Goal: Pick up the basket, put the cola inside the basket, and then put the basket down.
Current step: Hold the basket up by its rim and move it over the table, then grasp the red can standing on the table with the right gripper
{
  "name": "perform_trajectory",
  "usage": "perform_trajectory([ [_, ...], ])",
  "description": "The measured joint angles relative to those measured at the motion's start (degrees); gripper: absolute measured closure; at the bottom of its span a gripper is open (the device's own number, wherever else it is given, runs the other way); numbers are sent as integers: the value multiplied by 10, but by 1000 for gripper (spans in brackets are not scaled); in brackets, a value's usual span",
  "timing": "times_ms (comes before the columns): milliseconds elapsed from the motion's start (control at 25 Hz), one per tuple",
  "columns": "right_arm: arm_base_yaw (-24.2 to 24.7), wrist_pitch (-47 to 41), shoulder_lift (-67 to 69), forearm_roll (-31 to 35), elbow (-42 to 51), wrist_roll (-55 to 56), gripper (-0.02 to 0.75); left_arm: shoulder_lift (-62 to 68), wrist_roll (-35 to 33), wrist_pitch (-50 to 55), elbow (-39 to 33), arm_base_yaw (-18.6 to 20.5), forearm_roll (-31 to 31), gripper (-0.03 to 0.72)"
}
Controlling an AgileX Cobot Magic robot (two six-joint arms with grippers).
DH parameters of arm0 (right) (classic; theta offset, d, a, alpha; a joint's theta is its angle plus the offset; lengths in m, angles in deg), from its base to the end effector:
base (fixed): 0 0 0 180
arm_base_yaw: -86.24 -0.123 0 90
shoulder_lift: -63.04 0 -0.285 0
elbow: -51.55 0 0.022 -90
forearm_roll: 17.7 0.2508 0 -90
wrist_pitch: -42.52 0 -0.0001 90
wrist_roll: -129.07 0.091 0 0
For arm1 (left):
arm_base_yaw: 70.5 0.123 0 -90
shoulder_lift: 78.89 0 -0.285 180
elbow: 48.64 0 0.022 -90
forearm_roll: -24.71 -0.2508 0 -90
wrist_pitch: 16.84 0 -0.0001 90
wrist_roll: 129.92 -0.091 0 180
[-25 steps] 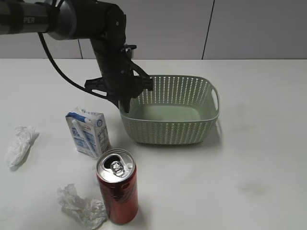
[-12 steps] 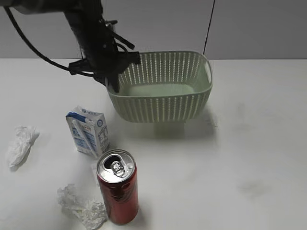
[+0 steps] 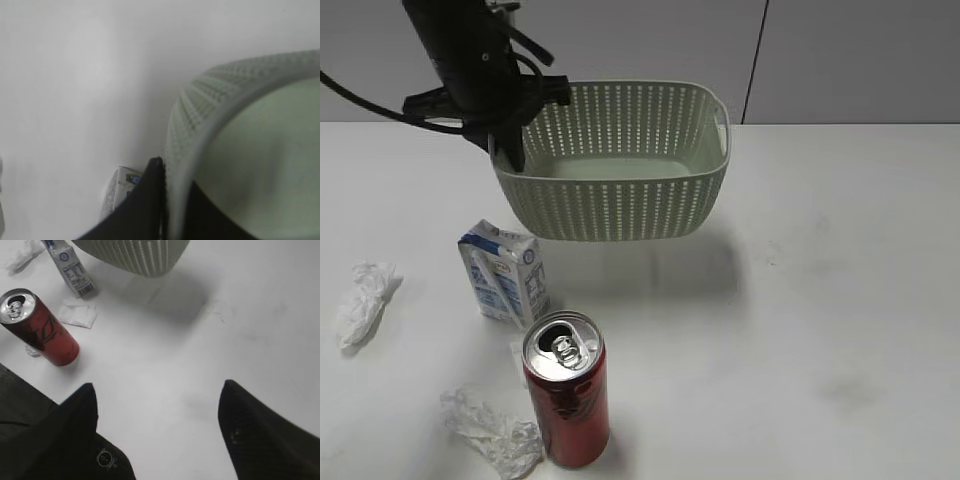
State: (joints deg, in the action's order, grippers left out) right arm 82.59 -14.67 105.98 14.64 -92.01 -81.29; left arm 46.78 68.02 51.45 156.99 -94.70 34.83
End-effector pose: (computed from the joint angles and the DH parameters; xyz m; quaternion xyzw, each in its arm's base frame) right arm 0.0913 0.0469 0.3305 -0.2097 0.8689 0.1838 0.4089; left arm 0.3912 -0.1921 0.2446 0.0300 0.9908 -0.1156 0.0640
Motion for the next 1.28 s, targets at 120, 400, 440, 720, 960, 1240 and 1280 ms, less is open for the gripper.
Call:
perform_trajectory([
  [120,-47,5,85,-4,-65,-31,167,0,0,-5,-14,0,4,685],
  [400,-296,12,309,-149,-204,-17,164,0,0,-13,-15,0,-6,685],
  [440,-327,17,345,-156,-220,-13,160,0,0,-14,-15,0,-11,685],
  [720,-435,51,536,-162,-325,-9,72,0,-2,-14,-15,2,-26,685],
  [960,-514,57,611,-215,-363,-18,63,0,-12,-20,-15,5,-33,685],
  [1240,-533,76,639,-222,-365,-20,62,0,-15,-22,-15,5,-37,685],
  [1280,-533,75,639,-219,-365,-20,62,0,-15,-22,-15,5,-38,685],
])
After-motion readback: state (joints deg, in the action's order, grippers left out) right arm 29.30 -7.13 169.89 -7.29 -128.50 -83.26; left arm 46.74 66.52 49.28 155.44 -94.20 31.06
